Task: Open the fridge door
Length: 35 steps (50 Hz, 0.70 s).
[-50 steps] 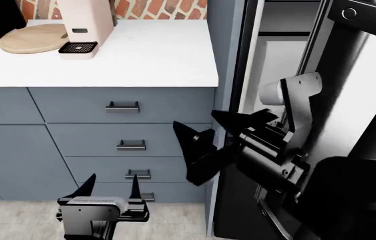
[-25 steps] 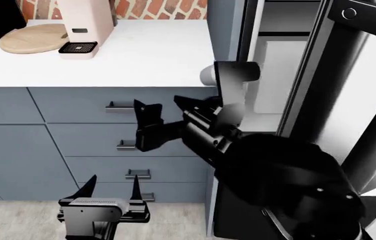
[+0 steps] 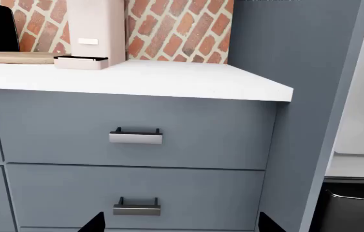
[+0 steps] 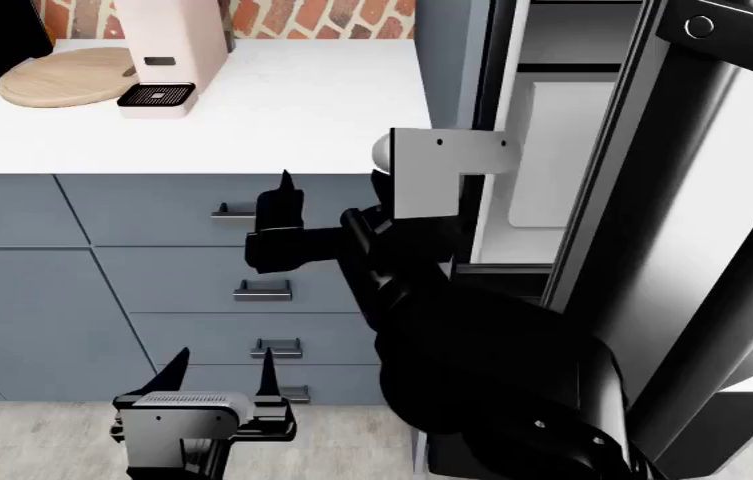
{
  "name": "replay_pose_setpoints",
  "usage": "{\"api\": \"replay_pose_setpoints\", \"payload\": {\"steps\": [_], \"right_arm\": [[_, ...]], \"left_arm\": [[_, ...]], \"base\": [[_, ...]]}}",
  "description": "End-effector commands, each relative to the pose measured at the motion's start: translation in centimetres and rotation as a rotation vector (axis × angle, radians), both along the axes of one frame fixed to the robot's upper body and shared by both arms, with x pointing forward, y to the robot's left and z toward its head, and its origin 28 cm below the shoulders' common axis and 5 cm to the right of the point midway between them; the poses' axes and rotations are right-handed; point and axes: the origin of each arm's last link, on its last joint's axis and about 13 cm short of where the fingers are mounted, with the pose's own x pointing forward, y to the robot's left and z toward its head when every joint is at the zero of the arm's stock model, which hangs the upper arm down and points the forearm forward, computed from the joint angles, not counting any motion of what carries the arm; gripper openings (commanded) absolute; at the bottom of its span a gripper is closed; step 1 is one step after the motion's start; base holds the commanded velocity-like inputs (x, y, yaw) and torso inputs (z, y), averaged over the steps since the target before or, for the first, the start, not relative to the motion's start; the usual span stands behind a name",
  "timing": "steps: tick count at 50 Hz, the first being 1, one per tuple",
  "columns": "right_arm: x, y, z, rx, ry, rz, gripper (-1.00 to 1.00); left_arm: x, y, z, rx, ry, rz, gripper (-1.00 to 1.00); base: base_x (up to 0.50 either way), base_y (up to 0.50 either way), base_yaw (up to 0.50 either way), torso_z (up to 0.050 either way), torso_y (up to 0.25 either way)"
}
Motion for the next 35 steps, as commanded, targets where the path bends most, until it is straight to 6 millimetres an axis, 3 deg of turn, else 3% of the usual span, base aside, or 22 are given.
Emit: {"api": "replay_pose_setpoints", "payload": {"steps": [1,12,35], "right_arm": [[-0.4,1.4,-0.1,-0.032,-0.033,-0.133,1.0],[0.4,1.7,-0.3,-0.053,-0.028,-0.251,1.0],[3.9,0.2,-1.2,-0.083,-0.041,-0.504,1.0]], "left_arm": [[0.0,0.2,0.3,-0.008,-0.001,0.004,1.0],[0.2,0.3,0.4,-0.015,-0.001,0.01,1.0],[0.2,0.4,0.4,-0.017,0.001,0.015,1.0]], "base": [[0.0,0.0,0.0,0.0,0.0],[0.0,0.0,0.0,0.0,0.0],[0.0,0.0,0.0,0.0,0.0]]}}
